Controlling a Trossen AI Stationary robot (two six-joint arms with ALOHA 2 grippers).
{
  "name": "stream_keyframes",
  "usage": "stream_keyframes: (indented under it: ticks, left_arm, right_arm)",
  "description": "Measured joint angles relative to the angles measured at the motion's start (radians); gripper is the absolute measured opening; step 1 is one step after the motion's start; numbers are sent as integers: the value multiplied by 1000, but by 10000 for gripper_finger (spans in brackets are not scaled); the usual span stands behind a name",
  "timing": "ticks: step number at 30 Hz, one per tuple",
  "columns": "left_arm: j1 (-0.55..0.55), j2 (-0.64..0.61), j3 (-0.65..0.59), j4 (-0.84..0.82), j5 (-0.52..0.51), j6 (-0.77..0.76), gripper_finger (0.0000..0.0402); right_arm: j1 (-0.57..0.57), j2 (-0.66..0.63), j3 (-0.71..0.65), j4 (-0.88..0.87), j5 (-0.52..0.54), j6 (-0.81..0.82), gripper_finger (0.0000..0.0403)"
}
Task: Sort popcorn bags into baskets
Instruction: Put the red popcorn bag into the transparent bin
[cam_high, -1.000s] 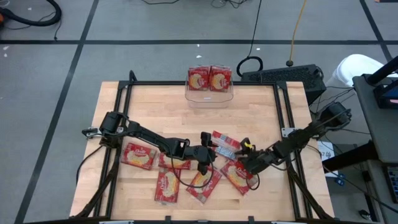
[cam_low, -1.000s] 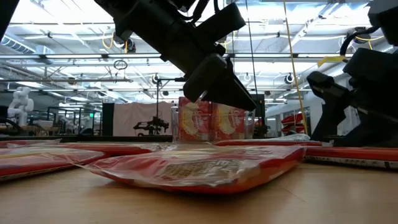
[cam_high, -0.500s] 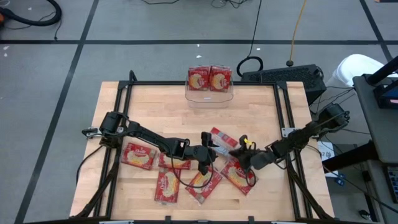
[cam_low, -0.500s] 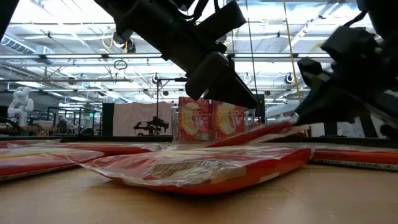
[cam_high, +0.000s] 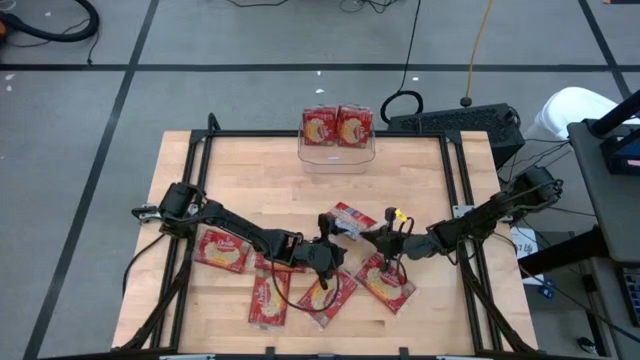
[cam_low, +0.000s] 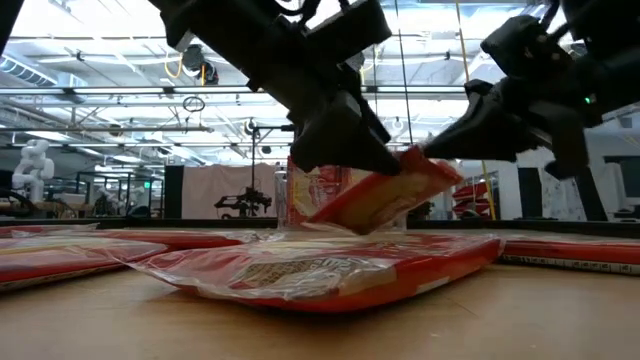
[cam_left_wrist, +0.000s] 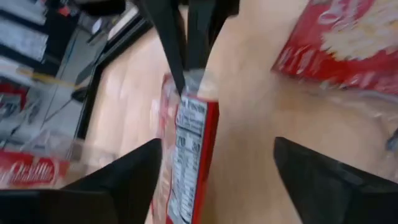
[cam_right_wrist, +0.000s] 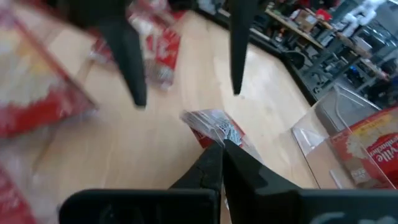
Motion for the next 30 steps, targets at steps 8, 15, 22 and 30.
stream_keyframes:
  ticks: [8, 15, 22, 30]
  left_arm:
    - [8, 0, 0, -165, -108, -115, 339]
    - [16, 0, 0, -185, -171, -157, 339]
    - [66, 0, 0, -145, -211, -146, 339]
    - [159, 0, 0, -113, 34, -159, 259]
  right_arm:
    - [-30, -5, 1, 29, 0, 147, 0]
    - [-50, -60, 11, 31, 0, 212, 0]
    - [-62, -95, 11, 30, -4, 211, 0]
    - [-62, -102, 11, 30, -7, 215, 0]
